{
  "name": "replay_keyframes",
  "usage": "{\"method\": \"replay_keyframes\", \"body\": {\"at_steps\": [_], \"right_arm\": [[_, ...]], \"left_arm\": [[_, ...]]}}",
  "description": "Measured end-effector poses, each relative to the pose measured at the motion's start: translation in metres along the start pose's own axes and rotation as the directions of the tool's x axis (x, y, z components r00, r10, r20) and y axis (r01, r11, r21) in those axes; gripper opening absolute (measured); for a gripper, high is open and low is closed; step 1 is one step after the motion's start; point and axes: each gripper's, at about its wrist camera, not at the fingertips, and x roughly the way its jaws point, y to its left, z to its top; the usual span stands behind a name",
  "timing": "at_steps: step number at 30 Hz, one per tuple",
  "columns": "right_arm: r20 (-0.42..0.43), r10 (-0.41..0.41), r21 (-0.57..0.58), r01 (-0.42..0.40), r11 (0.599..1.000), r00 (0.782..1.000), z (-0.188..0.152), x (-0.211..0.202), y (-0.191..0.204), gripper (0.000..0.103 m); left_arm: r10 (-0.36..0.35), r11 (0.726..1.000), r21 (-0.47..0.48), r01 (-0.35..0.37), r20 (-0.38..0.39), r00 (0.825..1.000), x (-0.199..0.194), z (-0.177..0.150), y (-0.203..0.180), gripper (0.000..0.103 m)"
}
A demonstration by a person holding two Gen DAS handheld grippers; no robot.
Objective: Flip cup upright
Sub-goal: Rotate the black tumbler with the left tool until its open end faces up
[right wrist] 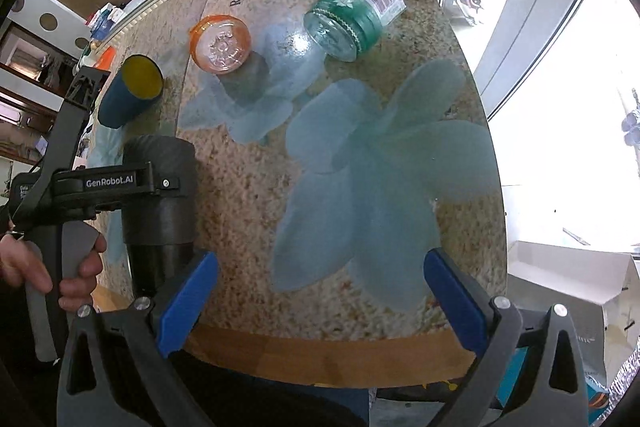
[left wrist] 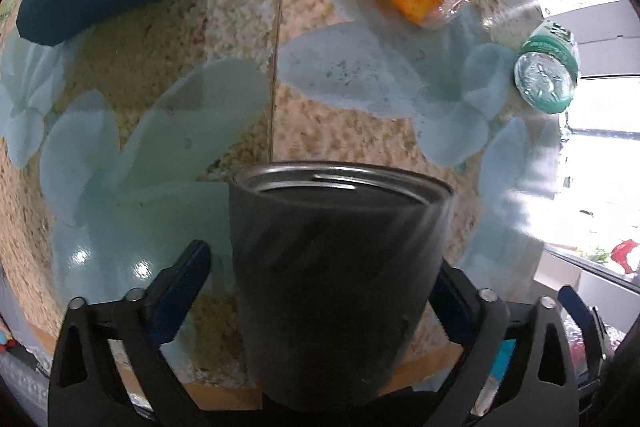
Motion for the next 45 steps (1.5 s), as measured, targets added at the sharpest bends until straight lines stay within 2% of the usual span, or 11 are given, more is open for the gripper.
{"method": "replay_keyframes", "body": {"at_steps": [3,10,16,22,26,28,31,33,40,42,45], "right_arm": [[-0.011,0.007,0.003,-0.006,1.0,1.0,0.003,0.004,-0.004,0.103],[-0.023,0.013,0.005,-0.013,1.0,1.0,0.006,0.01,-0.006,0.103],[0.002,0.007,0.02,-0.007,1.0,1.0,0.009,0.007,-0.007,0.103],[0.042,0.004,0.043,-0.005,0.999,0.999,0.01,-0.002,-0.005,0.103],[0.062,0.01,0.041,-0.013,0.999,0.998,0.004,-0.008,0.002,0.103],[0.071,0.01,0.042,-0.013,0.999,0.997,0.001,-0.01,0.007,0.103],[0.079,0.001,0.048,-0.005,0.999,0.997,-0.004,-0.012,0.012,0.103],[0.087,-0.004,0.058,-0.001,0.998,0.996,-0.007,-0.013,0.016,0.103],[0.123,-0.035,0.089,0.024,0.996,0.992,-0.019,-0.022,0.027,0.103],[0.139,-0.042,0.1,0.028,0.995,0.989,-0.022,-0.026,0.029,0.103],[0.157,-0.047,0.122,0.028,0.992,0.986,-0.027,-0.028,0.029,0.103]], "left_arm": [[-0.004,1.0,-0.004,0.004,-0.023,1.0,0.006,0.0,0.001,0.092],[0.014,1.0,0.023,-0.014,-0.009,1.0,0.005,-0.003,-0.005,0.081],[-0.01,1.0,0.017,0.01,-0.008,1.0,-0.001,-0.002,-0.005,0.08],[-0.034,0.998,0.064,0.029,0.087,0.996,-0.033,-0.004,-0.011,0.08],[-0.081,0.992,0.109,0.063,0.169,0.982,-0.06,-0.008,-0.014,0.08],[-0.109,0.987,0.141,0.079,0.217,0.97,-0.074,-0.011,-0.017,0.08],[-0.162,0.973,0.208,0.101,0.303,0.939,-0.096,-0.02,-0.018,0.08],[-0.174,0.965,0.246,0.09,0.347,0.922,-0.104,-0.025,-0.018,0.08],[-0.173,0.94,0.341,-0.008,0.497,0.85,-0.128,-0.037,-0.015,0.08],[-0.171,0.933,0.358,-0.04,0.538,0.826,-0.125,-0.035,-0.021,0.08],[-0.178,0.917,0.39,-0.09,0.601,0.779,-0.122,-0.037,-0.028,0.08]]}}
